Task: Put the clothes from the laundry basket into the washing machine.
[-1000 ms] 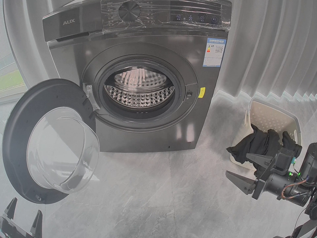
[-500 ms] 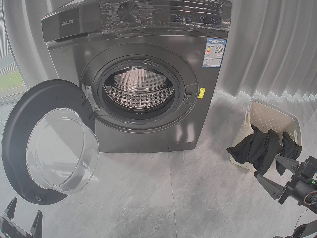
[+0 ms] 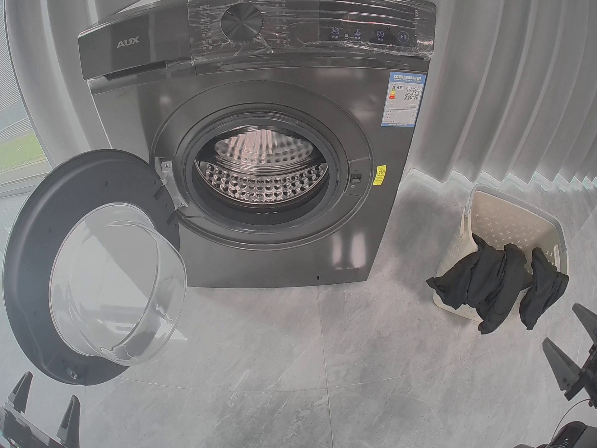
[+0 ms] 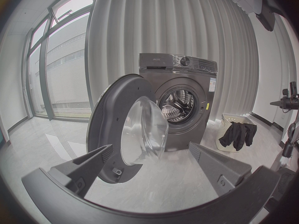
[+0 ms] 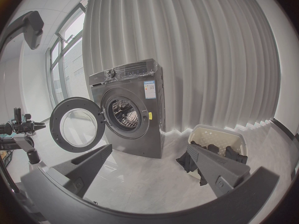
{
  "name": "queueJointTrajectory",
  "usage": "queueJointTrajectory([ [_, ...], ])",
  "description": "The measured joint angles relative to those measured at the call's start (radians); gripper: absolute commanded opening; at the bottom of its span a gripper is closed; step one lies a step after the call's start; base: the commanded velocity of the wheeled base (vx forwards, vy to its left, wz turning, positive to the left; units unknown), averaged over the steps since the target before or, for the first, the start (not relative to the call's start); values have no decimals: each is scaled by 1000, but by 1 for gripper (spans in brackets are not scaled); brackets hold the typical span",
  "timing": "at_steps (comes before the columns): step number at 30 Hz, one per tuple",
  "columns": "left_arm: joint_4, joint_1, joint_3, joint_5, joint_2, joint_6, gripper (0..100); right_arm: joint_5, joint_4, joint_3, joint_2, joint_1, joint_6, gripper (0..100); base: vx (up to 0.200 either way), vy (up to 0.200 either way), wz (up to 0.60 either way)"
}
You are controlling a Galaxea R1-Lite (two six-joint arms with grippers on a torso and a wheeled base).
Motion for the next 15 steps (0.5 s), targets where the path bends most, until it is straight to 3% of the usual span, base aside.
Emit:
queueJointTrajectory([
  [5, 0, 0, 0, 0, 0, 0, 100, 9, 193, 0, -226, -50, -4, 100, 0, 0, 0],
  [15, 0, 0, 0, 0, 0, 0, 100, -10, 331, 0, -434, -182, -14, 100, 0, 0, 0],
])
